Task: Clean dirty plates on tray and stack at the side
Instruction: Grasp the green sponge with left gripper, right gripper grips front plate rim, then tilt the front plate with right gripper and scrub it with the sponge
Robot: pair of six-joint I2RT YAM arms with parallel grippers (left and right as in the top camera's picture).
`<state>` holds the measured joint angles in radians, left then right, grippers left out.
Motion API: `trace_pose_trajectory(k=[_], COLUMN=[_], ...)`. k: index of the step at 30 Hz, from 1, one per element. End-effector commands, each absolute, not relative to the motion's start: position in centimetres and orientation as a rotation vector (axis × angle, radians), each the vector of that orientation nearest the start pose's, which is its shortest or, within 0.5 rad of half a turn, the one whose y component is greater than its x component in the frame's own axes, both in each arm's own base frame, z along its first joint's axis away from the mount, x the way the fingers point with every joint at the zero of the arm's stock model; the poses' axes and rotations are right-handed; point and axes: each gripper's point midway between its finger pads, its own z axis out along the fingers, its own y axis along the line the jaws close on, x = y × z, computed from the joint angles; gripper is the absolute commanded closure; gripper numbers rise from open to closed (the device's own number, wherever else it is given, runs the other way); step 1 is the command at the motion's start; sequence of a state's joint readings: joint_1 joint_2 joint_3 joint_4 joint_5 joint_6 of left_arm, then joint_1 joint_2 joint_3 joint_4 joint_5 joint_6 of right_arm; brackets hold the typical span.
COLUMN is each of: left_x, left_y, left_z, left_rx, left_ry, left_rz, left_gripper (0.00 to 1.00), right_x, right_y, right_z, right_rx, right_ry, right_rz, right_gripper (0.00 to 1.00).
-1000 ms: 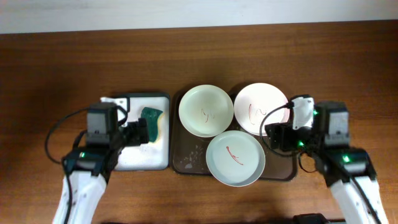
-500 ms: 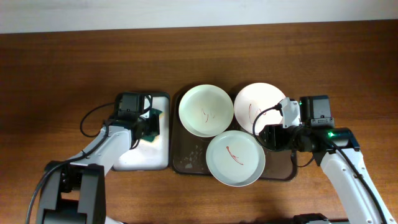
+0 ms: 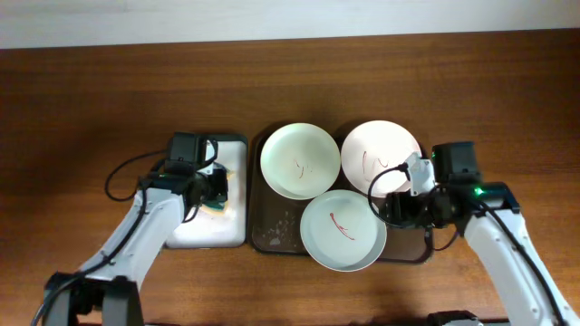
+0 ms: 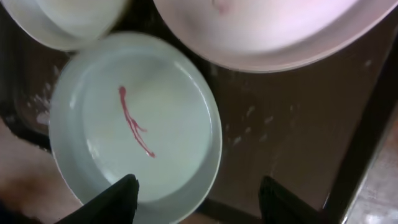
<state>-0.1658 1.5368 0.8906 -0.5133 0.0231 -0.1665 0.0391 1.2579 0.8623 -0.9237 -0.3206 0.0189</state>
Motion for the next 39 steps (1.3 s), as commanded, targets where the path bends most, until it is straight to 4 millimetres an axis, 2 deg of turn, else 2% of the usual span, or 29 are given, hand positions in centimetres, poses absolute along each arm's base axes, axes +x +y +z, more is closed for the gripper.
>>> trace_pose_trajectory(k=[1,3,6,10,13,16,22,25,26,27,29,32,34,38,39], left_x=[32.1,31.4,31.1,31.1,31.2,31.5,31.9,31.9,31.8,31.8,31.6,30.7,30.6,29.6,29.2], left_y=[-6.0,-6.1,-6.6,-7.0,-7.0,-7.0,-7.1,-7.3,-8.2,-10.7,-15.7,-21.4,-24.4,-28.7,-30.5], left_z=[5.1,4.7,4.5,4.6,4.7,5.2,6.5,6.7,6.8,7.6,9.4,10.8,11.3,10.2,9.7], left_rx=[-0.116,-0.114,-0.108,-0.101,-0.100,-0.099,-0.094,-0.090,-0.075,-0.019,0.135,0.220,0.188,0.074,0.082], left_ry=[2.793,2.818,2.830,2.830,2.824,2.807,2.761,2.758,2.756,2.731,2.648,2.587,2.551,2.550,2.542], left_rz=[-0.145,-0.158,-0.195,-0.230,-0.231,-0.234,-0.244,-0.263,-0.332,-0.520,-0.767,-0.871,-0.882,-0.868,-0.900], left_gripper=[1.00,1.00,1.00,1.00,1.00,1.00,1.00,1.00,1.00,1.00,1.00,1.00,1.00,1.00,1.00], right_x=[24.3,24.1,24.1,23.9,23.7,23.7,23.6,23.6,23.6,23.7,23.7,23.7,23.7,23.7,23.7], right_y=[6.7,6.7,6.7,6.9,6.9,7.0,7.4,7.4,7.6,7.9,8.0,8.0,8.0,8.0,8.0], right_z=[7.9,6.4,3.8,1.9,1.5,1.5,1.6,1.6,1.7,1.8,1.9,1.9,1.9,1.9,1.9], right_rx=[-0.086,-0.072,-0.051,-0.035,-0.028,-0.028,-0.027,-0.026,-0.026,-0.026,-0.026,-0.026,-0.026,-0.026,-0.026], right_ry=[2.945,3.009,3.096,3.156,3.176,3.175,3.169,3.168,3.165,3.158,3.152,3.153,3.153,3.153,3.153], right_rz=[0.497,0.505,0.516,0.547,0.551,0.556,0.597,0.598,0.618,0.649,0.660,0.661,0.661,0.661,0.661], right_gripper=[0.37,0.40,0.51,0.64,0.78,0.86,0.96,0.96,0.96,0.96,0.96,0.96,0.96,0.96,0.96])
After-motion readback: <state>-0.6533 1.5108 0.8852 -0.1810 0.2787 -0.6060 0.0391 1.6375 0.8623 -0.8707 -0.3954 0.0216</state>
